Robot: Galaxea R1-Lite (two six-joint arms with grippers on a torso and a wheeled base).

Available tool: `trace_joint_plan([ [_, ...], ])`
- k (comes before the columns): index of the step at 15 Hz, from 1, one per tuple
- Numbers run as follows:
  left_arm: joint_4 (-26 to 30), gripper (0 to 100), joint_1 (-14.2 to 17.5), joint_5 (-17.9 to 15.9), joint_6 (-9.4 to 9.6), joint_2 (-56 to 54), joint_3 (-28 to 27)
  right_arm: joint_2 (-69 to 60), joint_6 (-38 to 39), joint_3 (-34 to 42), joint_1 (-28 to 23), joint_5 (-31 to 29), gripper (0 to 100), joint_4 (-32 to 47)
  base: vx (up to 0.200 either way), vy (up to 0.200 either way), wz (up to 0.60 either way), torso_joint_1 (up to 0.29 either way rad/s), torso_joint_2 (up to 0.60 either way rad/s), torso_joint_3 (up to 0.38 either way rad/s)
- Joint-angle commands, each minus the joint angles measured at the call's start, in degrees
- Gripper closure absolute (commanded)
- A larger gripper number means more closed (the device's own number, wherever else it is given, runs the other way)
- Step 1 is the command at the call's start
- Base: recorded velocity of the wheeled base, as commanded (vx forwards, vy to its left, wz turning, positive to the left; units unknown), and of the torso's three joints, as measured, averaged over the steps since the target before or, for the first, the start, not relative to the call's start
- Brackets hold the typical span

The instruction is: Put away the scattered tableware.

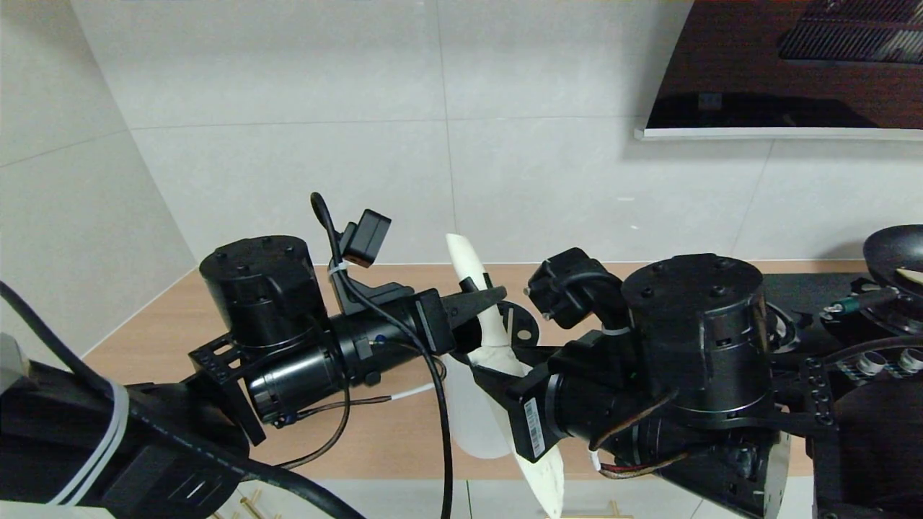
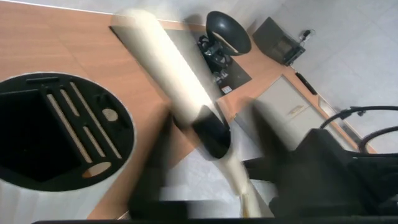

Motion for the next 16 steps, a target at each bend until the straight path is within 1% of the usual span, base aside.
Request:
trace_joint_plan([
  [1, 0.24, 100, 0.12, 0.12, 0.06, 0.01, 0.08, -0.08, 0.0, 0.01, 0.35, -0.13, 100, -0.21, 0.0, 0.0, 0.0, 0.0, 0.0, 0.0],
  [3, 0.24, 100, 0.12, 0.12, 0.06, 0.01, 0.08, -0.08, 0.0, 0.01, 0.61, -1.27, 100, -0.21, 0.0, 0.0, 0.0, 0.0, 0.0, 0.0],
  [7, 0.16, 100, 0.12, 0.12, 0.06, -0.16, -0.01, 0.01, 0.0, 0.01, 0.61, -1.62, 100, -1.35, 0.0, 0.0, 0.0, 0.0, 0.0, 0.0],
  [8, 0.16, 100, 0.12, 0.12, 0.06, -0.25, -0.01, 0.01, 0.0, 0.01, 0.61, -1.8, 0, -1.7, 0.0, 0.0, 0.0, 0.0, 0.0, 0.0],
  [11, 0.16, 100, 0.12, 0.47, 0.06, -0.87, -0.01, 0.01, 0.0, 0.01, 0.61, -2.41, 0, -1.79, 0.0, 0.0, 0.0, 0.0, 0.0, 0.0],
  [13, 0.16, 100, 0.56, 2.23, 0.06, -2.89, -0.45, -1.31, 0.0, 0.01, 0.61, -2.76, 0, -1.88, 0.0, 0.0, 0.0, 0.0, 0.0, 0.0],
  [16, 0.16, 100, 3.02, 2.49, 0.41, -5.44, -0.97, -5.36, -0.09, 0.18, -0.53, -2.94, 0, -2.14, 0.0, 0.0, 0.0, 0.0, 0.0, 0.0],
])
